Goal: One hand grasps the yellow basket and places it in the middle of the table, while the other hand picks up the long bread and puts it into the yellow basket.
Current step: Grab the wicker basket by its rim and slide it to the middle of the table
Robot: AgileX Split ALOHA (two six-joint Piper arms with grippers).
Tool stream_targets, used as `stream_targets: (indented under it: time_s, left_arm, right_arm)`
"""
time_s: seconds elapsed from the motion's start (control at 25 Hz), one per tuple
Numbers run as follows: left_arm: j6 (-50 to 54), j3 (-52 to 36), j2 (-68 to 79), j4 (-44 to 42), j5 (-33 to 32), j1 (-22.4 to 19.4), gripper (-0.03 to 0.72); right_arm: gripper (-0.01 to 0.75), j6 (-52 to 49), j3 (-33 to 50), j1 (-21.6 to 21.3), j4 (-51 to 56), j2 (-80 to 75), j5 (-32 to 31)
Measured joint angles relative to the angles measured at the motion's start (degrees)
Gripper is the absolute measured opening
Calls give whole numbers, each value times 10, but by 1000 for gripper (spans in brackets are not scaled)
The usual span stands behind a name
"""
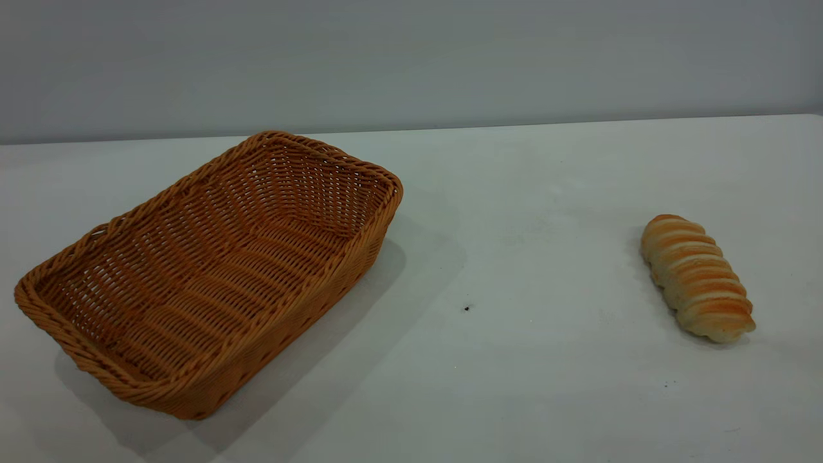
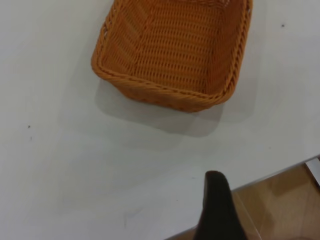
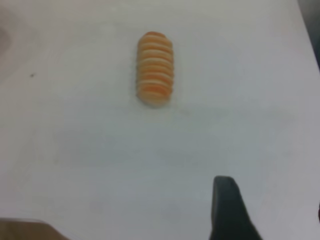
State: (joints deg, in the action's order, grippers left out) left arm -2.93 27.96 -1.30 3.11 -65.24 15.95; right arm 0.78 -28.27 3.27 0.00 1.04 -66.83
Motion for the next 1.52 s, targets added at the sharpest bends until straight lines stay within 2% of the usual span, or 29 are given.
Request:
stream_targets:
  time_s: [0.28,0.48,0.68,0.84,1.04,1.28,1.52]
  left_arm:
    - [16,0,0,-1,0,8,555]
    - [122,0,35,-45,-1,8,527]
    - [212,6,142,-119,10,8,493]
    - [239,9,228,-158,100,8,460]
    - [256,9,338,-163,201,8,431]
    - [288,9,470,-164,315,8,422]
    - [345,9,607,-166,380,8,422]
  right_arm:
    - [463,-8,0,0,3,0,23]
    - [463,-8,0,10,0,-11,34]
    - [463,-8,0,29,-18,-116,55]
    - [463,-11,-1,30,-36,-213,113]
    - [463,-15,-20,30,-35,-340,177]
    - [463,-16,-92,30,-23,-473,189]
    - [463,-17,-127,30,0,-544,196]
